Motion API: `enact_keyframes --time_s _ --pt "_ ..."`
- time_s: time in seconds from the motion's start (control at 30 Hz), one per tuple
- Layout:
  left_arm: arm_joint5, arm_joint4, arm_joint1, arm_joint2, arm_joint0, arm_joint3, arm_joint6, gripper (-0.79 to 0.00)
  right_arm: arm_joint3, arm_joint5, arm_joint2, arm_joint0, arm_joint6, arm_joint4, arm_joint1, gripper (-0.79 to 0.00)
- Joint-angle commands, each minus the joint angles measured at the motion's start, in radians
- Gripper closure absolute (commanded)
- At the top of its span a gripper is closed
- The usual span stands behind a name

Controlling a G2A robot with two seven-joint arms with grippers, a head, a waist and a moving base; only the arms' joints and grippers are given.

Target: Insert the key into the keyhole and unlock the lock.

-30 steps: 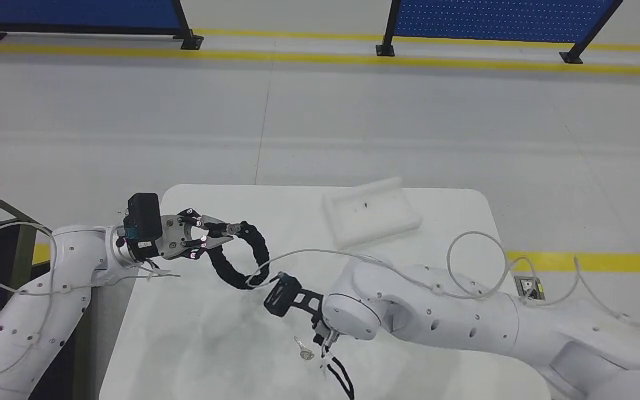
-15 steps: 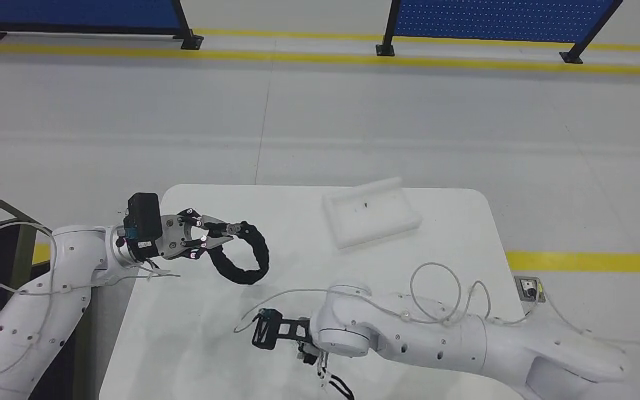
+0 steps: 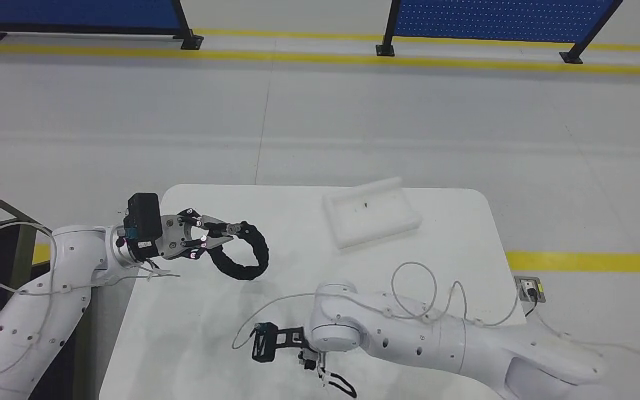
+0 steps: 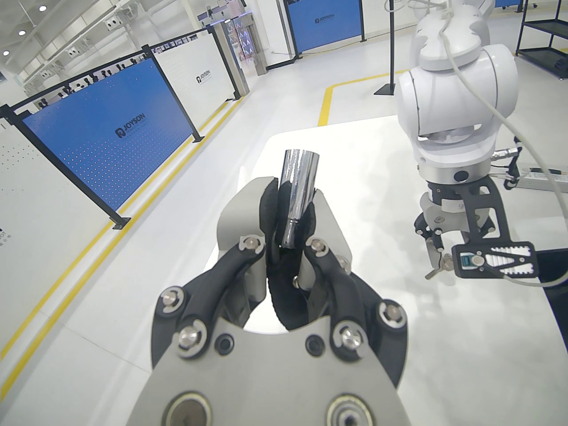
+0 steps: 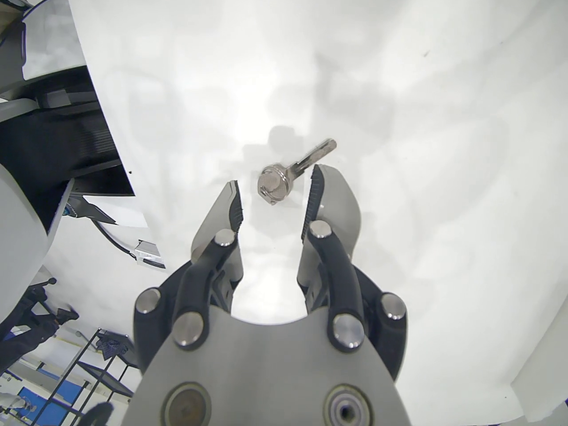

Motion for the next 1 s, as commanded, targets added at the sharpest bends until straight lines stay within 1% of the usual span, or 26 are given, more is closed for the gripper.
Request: enact_keyframes --time_s 0.0,0.03,0.07,0.1,0.2,0.43,0.5,0.57,0.77,0.87,0.97 --pt "0.000 0.000 0.000 0.000 0.000 0.000 0.000 0.000 0.018 -0.009 0.003 -0.002 -0.001 0.000 -0.008 -0.286" --pt "0.000 0.000 0.000 0.000 0.000 0.000 0.000 0.000 0.026 -0.012 0.005 -0.004 -0.001 0.002 -0.012 -0.259" --pt "0.000 0.000 0.000 0.000 0.000 0.000 0.000 0.000 0.032 -0.016 0.006 -0.005 -0.001 0.002 -0.016 -0.197" --pt "0.000 0.000 0.000 0.000 0.000 0.000 0.000 0.000 0.038 -0.020 0.007 -0.006 0.001 0.002 -0.019 -0.182" --pt "0.000 0.000 0.000 0.000 0.000 0.000 0.000 0.000 0.052 -0.028 0.011 -0.011 0.006 0.004 -0.027 -0.151" --pt "0.000 0.000 0.000 0.000 0.000 0.000 0.000 0.000 0.068 -0.048 0.021 -0.024 0.026 0.007 -0.040 -0.117" --pt "0.000 0.000 0.000 0.000 0.000 0.000 0.000 0.000 0.069 -0.051 0.025 -0.028 0.034 0.008 -0.042 -0.095" --pt "0.000 0.000 0.000 0.000 0.000 0.000 0.000 0.000 0.069 -0.053 0.030 -0.033 0.039 0.007 -0.042 0.000" --pt "0.000 0.000 0.000 0.000 0.000 0.000 0.000 0.000 0.039 -0.060 0.060 -0.043 0.034 0.000 -0.035 0.000" --pt "0.000 0.000 0.000 0.000 0.000 0.000 0.000 0.000 -0.004 -0.062 0.093 -0.049 0.018 -0.002 -0.021 0.000" --pt "0.000 0.000 0.000 0.000 0.000 0.000 0.000 0.000 -0.061 -0.056 0.146 -0.062 -0.014 -0.003 0.001 0.000"
